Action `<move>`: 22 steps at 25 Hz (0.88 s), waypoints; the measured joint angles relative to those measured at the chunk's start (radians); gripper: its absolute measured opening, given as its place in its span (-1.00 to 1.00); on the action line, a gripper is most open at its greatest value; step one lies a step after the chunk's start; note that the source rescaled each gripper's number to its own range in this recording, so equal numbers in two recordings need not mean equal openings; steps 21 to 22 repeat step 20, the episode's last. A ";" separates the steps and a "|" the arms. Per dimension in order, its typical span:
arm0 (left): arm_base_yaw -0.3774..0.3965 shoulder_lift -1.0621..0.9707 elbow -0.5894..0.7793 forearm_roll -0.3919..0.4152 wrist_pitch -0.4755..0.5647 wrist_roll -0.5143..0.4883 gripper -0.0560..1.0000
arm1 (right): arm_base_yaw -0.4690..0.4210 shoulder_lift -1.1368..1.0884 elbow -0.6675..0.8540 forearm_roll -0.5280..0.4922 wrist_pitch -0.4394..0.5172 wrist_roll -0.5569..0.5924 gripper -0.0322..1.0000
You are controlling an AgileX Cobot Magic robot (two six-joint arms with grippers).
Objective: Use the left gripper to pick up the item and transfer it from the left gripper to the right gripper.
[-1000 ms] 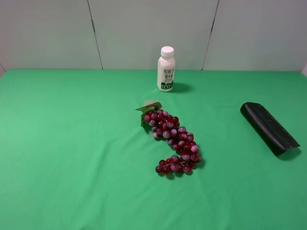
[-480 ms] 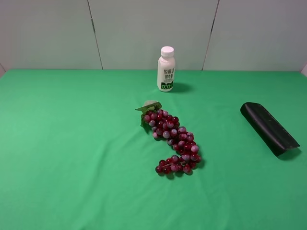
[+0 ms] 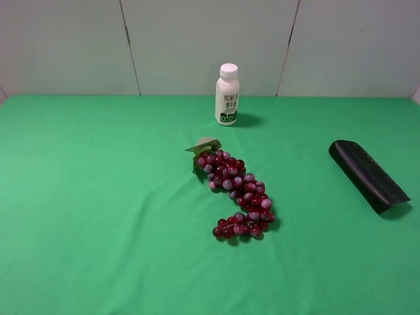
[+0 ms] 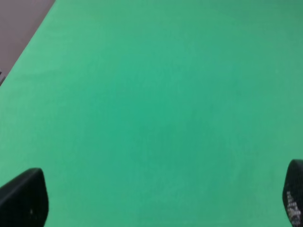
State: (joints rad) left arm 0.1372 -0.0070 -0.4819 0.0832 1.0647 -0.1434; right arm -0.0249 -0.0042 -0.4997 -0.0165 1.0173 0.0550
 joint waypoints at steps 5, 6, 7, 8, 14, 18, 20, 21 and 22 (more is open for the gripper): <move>0.000 0.000 0.000 0.000 0.000 0.000 1.00 | 0.000 0.000 0.000 0.000 0.000 0.000 1.00; 0.000 0.000 0.000 0.000 0.000 0.000 1.00 | 0.000 0.000 0.000 0.000 0.000 0.000 1.00; 0.000 0.000 0.000 0.000 0.000 0.000 1.00 | 0.000 0.000 0.000 0.000 0.000 0.000 1.00; 0.000 0.000 0.000 0.000 0.000 0.000 1.00 | 0.000 0.000 0.000 0.000 0.000 0.000 1.00; 0.000 0.000 0.000 0.000 0.000 0.000 1.00 | 0.000 0.000 0.000 0.000 0.000 0.000 1.00; 0.000 0.000 0.000 0.000 0.000 0.000 1.00 | 0.000 0.000 0.000 0.000 0.000 0.000 1.00; 0.000 0.000 0.000 0.000 0.000 0.000 1.00 | 0.000 0.000 0.000 0.000 0.000 0.000 1.00; 0.000 0.000 0.000 0.000 0.000 0.000 1.00 | 0.000 0.000 0.000 0.000 0.000 0.000 1.00; 0.000 0.000 0.000 0.000 0.000 0.000 1.00 | 0.000 0.000 0.000 0.000 0.000 0.000 1.00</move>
